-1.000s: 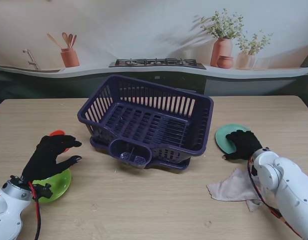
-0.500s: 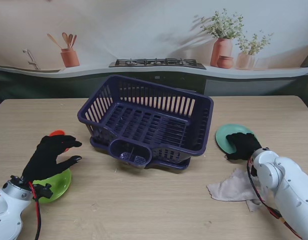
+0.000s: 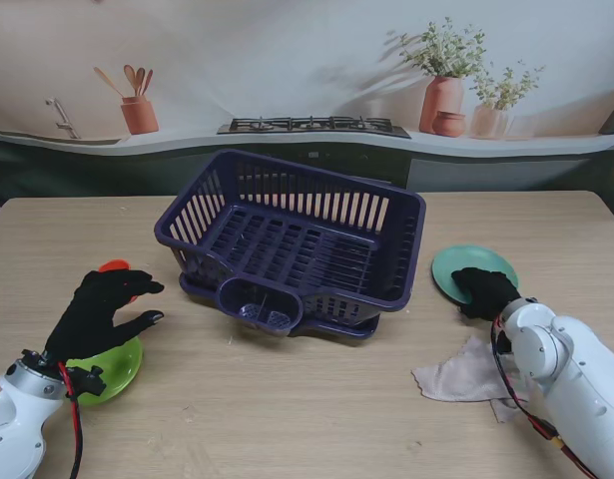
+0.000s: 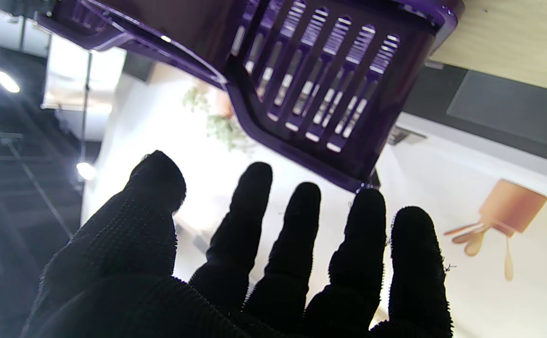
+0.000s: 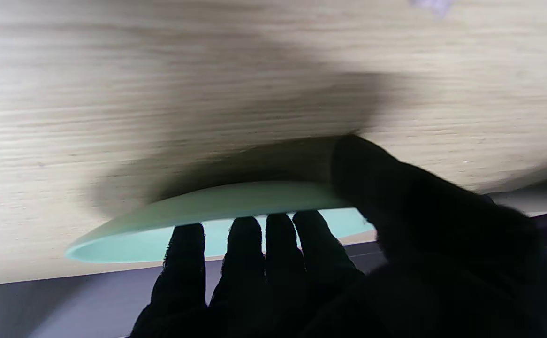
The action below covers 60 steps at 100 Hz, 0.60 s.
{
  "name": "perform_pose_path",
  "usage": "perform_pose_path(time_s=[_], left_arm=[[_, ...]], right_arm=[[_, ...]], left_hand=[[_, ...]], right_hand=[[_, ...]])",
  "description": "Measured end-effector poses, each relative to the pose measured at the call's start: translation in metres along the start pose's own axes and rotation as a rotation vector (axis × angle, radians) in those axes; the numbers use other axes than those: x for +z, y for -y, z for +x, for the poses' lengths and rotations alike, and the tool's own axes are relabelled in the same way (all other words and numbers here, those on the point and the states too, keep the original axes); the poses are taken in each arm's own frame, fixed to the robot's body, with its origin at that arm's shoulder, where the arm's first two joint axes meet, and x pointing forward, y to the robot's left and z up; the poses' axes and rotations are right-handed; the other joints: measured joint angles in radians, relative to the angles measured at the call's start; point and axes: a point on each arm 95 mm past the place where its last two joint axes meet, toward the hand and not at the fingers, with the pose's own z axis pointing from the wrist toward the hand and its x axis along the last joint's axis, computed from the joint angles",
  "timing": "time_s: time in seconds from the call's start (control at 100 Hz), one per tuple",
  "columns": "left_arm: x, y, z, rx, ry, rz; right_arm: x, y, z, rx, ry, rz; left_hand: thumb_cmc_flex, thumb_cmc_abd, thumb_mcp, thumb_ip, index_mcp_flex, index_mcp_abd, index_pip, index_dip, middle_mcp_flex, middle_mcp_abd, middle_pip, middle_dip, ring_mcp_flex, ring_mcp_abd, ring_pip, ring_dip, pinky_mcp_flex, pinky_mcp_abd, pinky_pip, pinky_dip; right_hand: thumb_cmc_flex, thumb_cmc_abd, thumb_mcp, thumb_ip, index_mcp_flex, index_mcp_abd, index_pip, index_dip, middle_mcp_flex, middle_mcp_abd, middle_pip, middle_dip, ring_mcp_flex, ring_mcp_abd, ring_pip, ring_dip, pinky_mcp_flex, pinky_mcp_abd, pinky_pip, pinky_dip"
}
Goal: Clear dishes and wipe the table
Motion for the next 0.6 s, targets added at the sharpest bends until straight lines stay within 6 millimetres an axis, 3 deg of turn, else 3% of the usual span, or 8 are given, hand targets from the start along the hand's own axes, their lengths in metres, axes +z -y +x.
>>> perform_pose_path(time_s=[0.15, 0.21, 0.27, 0.38, 0.46, 0.6], left_arm=[[0.000, 0.000, 0.000, -0.001, -0.001, 0.000], [0.001, 0.000, 0.000, -0.002, 0.000, -0.001], [0.001, 0.000, 0.000, -0.003, 0.000, -0.002], [0.001, -0.001, 0.000, -0.004, 0.000, -0.003], [0.001, -0.001, 0.000, -0.006, 0.003, -0.005], [0.002, -0.002, 0.000, -0.010, 0.004, -0.008]], right_arm=[[-0.002, 0.000, 0.000, 0.006, -0.017, -0.038], [-0.003, -0.001, 0.001, 0.009, -0.033, -0.065], [-0.004, -0.002, 0.001, 0.014, -0.047, -0.078], [-0.008, -0.007, 0.000, 0.013, -0.069, -0.104], [-0.010, -0.012, 0.000, 0.008, -0.081, -0.138], [-0.015, -0.021, 0.000, -0.009, -0.109, -0.191]], left_hand=[[0.000, 0.000, 0.000, 0.000, 0.000, 0.000, 0.000, 0.000, 0.000, 0.000, 0.000, 0.000, 0.000, 0.000, 0.000, 0.000, 0.000, 0.000, 0.000, 0.000], [0.000, 0.000, 0.000, 0.000, 0.000, 0.000, 0.000, 0.000, 0.000, 0.000, 0.000, 0.000, 0.000, 0.000, 0.000, 0.000, 0.000, 0.000, 0.000, 0.000], [0.000, 0.000, 0.000, 0.000, 0.000, 0.000, 0.000, 0.000, 0.000, 0.000, 0.000, 0.000, 0.000, 0.000, 0.000, 0.000, 0.000, 0.000, 0.000, 0.000], [0.000, 0.000, 0.000, 0.000, 0.000, 0.000, 0.000, 0.000, 0.000, 0.000, 0.000, 0.000, 0.000, 0.000, 0.000, 0.000, 0.000, 0.000, 0.000, 0.000], [0.000, 0.000, 0.000, 0.000, 0.000, 0.000, 0.000, 0.000, 0.000, 0.000, 0.000, 0.000, 0.000, 0.000, 0.000, 0.000, 0.000, 0.000, 0.000, 0.000], [0.000, 0.000, 0.000, 0.000, 0.000, 0.000, 0.000, 0.000, 0.000, 0.000, 0.000, 0.000, 0.000, 0.000, 0.000, 0.000, 0.000, 0.000, 0.000, 0.000]], right_hand=[[0.053, 0.000, 0.019, 0.000, 0.057, 0.017, 0.039, -0.015, 0.066, 0.032, 0.014, 0.001, 0.059, 0.046, 0.002, 0.000, 0.059, 0.052, -0.003, -0.063], [0.089, 0.003, 0.032, 0.001, 0.102, 0.022, 0.060, -0.026, 0.107, 0.044, 0.041, 0.014, 0.090, 0.065, 0.016, 0.002, 0.084, 0.084, 0.019, -0.140], [0.103, 0.013, 0.033, 0.001, 0.126, 0.022, 0.066, -0.028, 0.133, 0.048, 0.048, 0.016, 0.114, 0.072, 0.024, 0.009, 0.105, 0.099, 0.021, -0.171], [0.127, 0.024, 0.057, 0.001, 0.186, 0.022, 0.087, -0.029, 0.192, 0.062, 0.079, 0.032, 0.167, 0.104, 0.049, 0.016, 0.139, 0.139, 0.120, -0.274], [0.156, 0.038, 0.082, 0.001, 0.241, 0.022, 0.120, -0.025, 0.259, 0.084, 0.103, 0.044, 0.225, 0.156, 0.076, 0.029, 0.176, 0.154, 0.211, -0.360], [0.177, 0.039, 0.093, 0.000, 0.323, 0.022, 0.134, -0.022, 0.362, 0.124, 0.118, 0.051, 0.321, 0.225, 0.132, 0.054, 0.252, 0.190, 0.367, -0.409]])
